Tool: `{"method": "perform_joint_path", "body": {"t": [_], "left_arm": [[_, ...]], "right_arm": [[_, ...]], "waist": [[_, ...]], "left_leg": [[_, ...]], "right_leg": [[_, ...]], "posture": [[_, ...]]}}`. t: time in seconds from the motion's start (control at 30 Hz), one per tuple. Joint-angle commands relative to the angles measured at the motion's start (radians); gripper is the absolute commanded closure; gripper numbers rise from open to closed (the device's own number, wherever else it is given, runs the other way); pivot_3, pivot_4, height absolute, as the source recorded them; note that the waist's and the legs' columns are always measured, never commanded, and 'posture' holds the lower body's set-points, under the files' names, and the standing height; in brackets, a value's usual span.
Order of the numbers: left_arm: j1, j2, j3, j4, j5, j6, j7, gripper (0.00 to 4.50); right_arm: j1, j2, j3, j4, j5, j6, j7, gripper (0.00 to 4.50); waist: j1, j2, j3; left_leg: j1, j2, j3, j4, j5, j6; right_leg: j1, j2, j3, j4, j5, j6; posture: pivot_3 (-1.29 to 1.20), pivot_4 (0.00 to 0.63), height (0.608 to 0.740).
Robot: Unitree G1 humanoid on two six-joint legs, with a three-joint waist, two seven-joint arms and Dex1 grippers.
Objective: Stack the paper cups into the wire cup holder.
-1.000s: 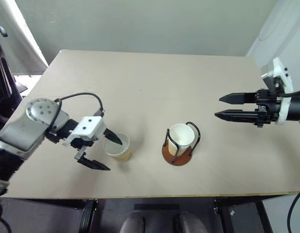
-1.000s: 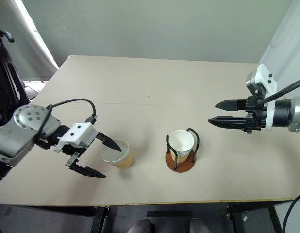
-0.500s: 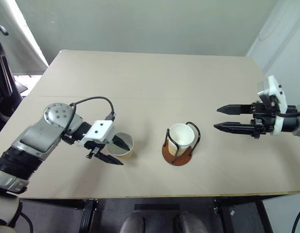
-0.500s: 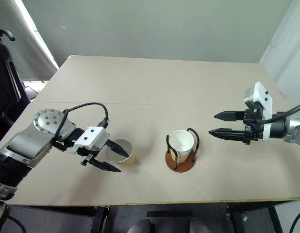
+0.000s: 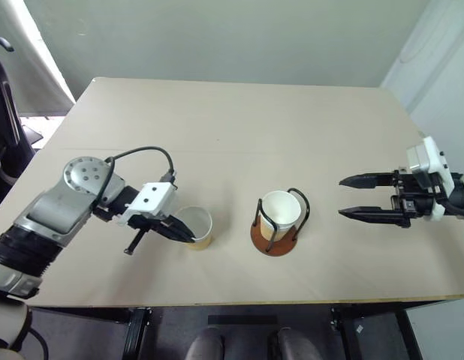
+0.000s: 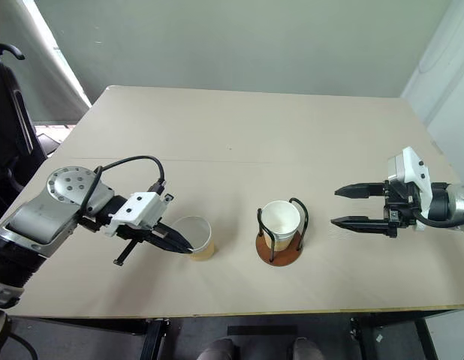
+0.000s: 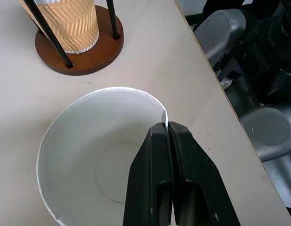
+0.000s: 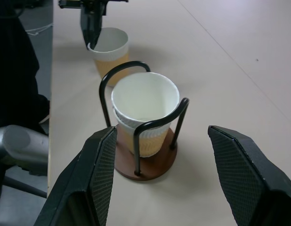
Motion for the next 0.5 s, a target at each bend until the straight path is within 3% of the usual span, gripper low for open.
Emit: {"method": "perform_joint_path", "body": {"t": [0.03,0.2,0.5], "left_arm": [[-0.032,0.009,0.022,-0.004,-0.023,0.012,-0.033,4.48],[-0.093,-0.026,0.035,0.004,-0.074,0.079,-0.033,4.48],[-0.337,-0.14,0.091,0.061,-0.202,0.304,-0.033,4.48]], "right_arm": [[0.0,0.024,-0.038,-0.006,-0.009,-0.076,0.019,1.41],[-0.018,0.073,-0.027,0.067,-0.044,-0.145,0.016,1.41],[-0.038,0.071,-0.011,0.112,-0.068,-0.159,0.044,1.41]], "waist": [[0.0,0.0,0.0],[0.002,0.0,0.0],[0.007,0.0,0.0]], "left_leg": [[0.0,0.0,0.0,0.0,0.0,0.0],[0.0,0.0,0.0,0.001,0.0,0.0],[0.0,0.0,0.0,0.002,0.0,0.0]], "right_leg": [[0.0,0.0,0.0,0.0,0.0,0.0],[0.001,0.0,0.0,0.0,0.0,0.0],[0.002,0.0,-0.001,0.0,0.001,0.0]], "posture": [[0.0,0.15,0.74],[0.0,0.15,0.74],[0.0,0.15,0.74]]}}
